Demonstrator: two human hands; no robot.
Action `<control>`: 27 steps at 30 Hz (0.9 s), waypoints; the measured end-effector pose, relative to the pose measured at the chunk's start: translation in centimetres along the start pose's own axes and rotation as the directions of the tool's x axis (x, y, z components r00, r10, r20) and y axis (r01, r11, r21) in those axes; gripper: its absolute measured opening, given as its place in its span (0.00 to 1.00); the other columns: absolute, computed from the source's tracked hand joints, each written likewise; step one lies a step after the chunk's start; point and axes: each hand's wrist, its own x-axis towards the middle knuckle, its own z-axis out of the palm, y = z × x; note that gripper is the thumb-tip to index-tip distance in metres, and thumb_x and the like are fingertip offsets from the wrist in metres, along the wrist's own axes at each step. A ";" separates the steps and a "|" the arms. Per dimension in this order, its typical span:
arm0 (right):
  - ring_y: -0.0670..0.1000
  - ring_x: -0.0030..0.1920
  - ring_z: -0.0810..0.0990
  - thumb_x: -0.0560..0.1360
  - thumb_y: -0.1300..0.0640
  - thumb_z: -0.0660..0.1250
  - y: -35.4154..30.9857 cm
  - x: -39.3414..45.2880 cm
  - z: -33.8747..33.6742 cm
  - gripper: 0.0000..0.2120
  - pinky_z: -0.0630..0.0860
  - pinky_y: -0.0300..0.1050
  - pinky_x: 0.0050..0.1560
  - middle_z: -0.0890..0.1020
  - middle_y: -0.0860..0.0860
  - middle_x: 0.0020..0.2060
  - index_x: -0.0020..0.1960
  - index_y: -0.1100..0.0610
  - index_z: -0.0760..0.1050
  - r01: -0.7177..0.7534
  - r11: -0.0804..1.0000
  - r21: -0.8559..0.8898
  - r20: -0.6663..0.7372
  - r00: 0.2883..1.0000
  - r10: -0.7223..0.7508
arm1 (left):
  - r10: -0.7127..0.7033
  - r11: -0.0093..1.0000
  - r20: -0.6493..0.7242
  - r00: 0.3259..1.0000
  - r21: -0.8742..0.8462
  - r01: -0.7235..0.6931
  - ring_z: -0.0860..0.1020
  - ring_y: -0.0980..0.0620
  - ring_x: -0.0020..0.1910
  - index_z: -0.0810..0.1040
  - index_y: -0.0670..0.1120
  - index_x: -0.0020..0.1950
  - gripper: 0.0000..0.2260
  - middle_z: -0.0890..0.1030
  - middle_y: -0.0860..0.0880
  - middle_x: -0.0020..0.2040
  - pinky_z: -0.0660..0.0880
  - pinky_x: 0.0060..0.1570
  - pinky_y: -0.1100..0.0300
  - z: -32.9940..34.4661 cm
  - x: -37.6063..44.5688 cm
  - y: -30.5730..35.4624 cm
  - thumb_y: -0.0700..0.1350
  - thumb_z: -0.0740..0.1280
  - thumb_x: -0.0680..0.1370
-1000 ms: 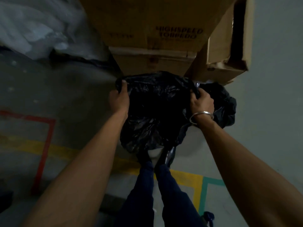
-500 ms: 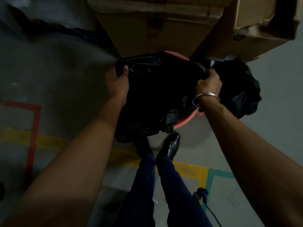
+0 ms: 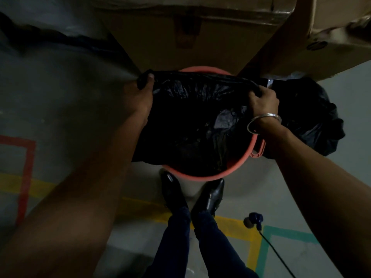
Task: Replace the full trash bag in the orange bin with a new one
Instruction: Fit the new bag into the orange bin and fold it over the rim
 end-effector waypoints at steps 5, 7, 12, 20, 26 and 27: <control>0.61 0.50 0.81 0.74 0.47 0.60 0.6 3.2 1.8 0.16 0.74 0.49 0.45 0.83 0.59 0.45 0.51 0.57 0.80 0.002 0.996 -0.093 -0.044 0.999 -0.006 | 0.014 0.995 0.034 0.999 0.100 -0.017 0.78 0.52 0.37 0.79 0.49 0.47 0.23 0.79 0.52 0.40 0.73 0.37 0.62 2.6 2.9 -0.5 0.69 0.62 0.73; 0.62 0.48 0.81 0.73 0.45 0.60 0.8 4.2 2.4 0.16 0.70 0.47 0.40 0.83 0.60 0.44 0.46 0.56 0.79 0.006 0.989 -0.148 -0.092 0.996 -0.019 | 0.030 0.988 0.027 0.999 0.149 -0.034 0.80 0.47 0.44 0.81 0.48 0.50 0.26 0.82 0.48 0.48 0.76 0.45 0.58 3.6 4.0 -0.8 0.70 0.61 0.73; 0.65 0.49 0.79 0.75 0.42 0.58 1.1 6.0 3.9 0.20 0.67 0.49 0.39 0.82 0.61 0.46 0.46 0.56 0.79 0.014 0.956 -0.294 -0.147 0.987 -0.060 | 0.028 0.981 -0.005 1.000 0.191 -0.027 0.78 0.41 0.59 0.78 0.47 0.63 0.34 0.79 0.44 0.63 0.67 0.51 0.58 5.5 5.4 -1.4 0.72 0.57 0.73; 0.65 0.49 0.79 0.73 0.40 0.57 1.5 6.7 5.2 0.18 0.66 0.49 0.39 0.82 0.59 0.47 0.44 0.54 0.73 0.083 0.921 -0.379 -0.168 0.973 -0.157 | 0.105 0.933 -0.057 0.993 0.351 -0.079 0.77 0.40 0.62 0.76 0.46 0.66 0.36 0.77 0.42 0.65 0.70 0.61 0.52 7.1 6.5 -2.2 0.72 0.55 0.73; 0.63 0.51 0.79 0.72 0.41 0.58 0.5 7.8 5.6 0.18 0.67 0.48 0.41 0.82 0.56 0.50 0.51 0.52 0.74 -0.001 0.953 -0.302 -0.205 0.977 -0.064 | -0.022 0.970 0.059 0.998 0.243 0.007 0.68 0.41 0.71 0.67 0.47 0.75 0.39 0.68 0.45 0.74 0.63 0.72 0.52 7.5 8.7 -1.1 0.71 0.60 0.72; 0.62 0.52 0.80 0.71 0.41 0.60 0.4 8.2 5.5 0.17 0.67 0.47 0.41 0.82 0.56 0.50 0.50 0.52 0.76 -0.041 0.965 -0.260 -0.205 0.979 -0.013 | -0.063 0.982 0.105 0.992 0.186 0.042 0.68 0.42 0.71 0.66 0.49 0.75 0.39 0.68 0.46 0.74 0.64 0.72 0.51 7.7 9.1 -0.9 0.71 0.61 0.71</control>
